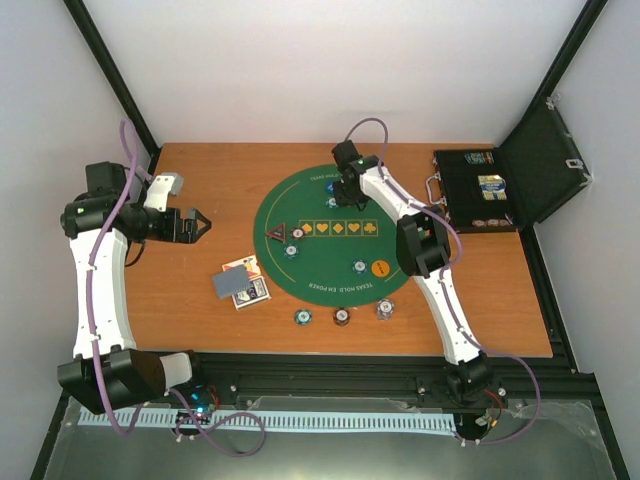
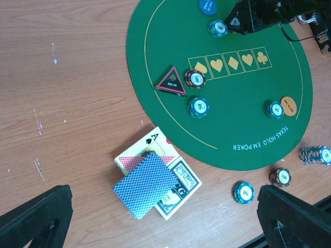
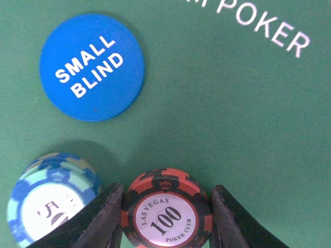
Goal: Distribute texas hold em gaming equipment
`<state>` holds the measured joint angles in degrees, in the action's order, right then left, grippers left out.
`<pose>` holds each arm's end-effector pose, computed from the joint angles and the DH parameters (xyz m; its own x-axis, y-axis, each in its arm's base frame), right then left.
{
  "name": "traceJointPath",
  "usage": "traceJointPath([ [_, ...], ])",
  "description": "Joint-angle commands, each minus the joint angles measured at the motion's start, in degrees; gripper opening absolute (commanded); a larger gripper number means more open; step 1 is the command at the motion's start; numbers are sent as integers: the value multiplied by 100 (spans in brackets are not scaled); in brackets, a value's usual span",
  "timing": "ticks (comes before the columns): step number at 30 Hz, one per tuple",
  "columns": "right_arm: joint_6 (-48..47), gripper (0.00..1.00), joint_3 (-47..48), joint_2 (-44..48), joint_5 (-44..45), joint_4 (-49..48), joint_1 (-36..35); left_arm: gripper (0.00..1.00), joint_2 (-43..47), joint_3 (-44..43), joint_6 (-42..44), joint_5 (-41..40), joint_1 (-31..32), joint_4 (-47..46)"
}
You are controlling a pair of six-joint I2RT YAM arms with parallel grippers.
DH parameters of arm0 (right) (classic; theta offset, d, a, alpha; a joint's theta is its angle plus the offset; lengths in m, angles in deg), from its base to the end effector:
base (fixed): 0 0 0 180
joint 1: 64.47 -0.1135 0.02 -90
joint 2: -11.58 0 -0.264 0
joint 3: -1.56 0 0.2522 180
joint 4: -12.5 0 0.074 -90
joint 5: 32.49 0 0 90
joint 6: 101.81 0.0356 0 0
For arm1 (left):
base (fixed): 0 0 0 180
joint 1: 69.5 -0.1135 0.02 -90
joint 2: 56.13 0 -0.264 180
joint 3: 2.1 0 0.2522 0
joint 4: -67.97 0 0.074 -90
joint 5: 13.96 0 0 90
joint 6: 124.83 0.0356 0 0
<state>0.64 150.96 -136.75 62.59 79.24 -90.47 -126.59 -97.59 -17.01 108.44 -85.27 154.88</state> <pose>0.4885 0.2347 0.1571 -0.8868 -0.1936 -0.4197 -0.2178 0.9759 0.0100 0.2066 0.0385 0.3772 -0.8039 0.0415 -0.5933 0.2727 0.9123 -0.3057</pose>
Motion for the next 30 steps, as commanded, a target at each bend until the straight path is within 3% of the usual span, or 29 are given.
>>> traceJointPath([
  [1,95,27,337,-209,-39,-33,65,100,-21,11,97,61,-37,-110],
  [11,134,29,438,-356,-152,-66,117,100,-45,9,54,104,-33,-142],
  [14,119,38,438,-380,-207,-28,126,100,-34,16,54,108,-32,-143],
  [18,85,58,496,-297,-198,29,122,100,-13,50,39,91,-32,-158],
  [23,47,71,749,18,-51,230,181,100,-25,27,28,38,-36,-140],
  [30,17,71,358,1113,31,478,197,100,-71,-24,-46,31,-32,-138],
])
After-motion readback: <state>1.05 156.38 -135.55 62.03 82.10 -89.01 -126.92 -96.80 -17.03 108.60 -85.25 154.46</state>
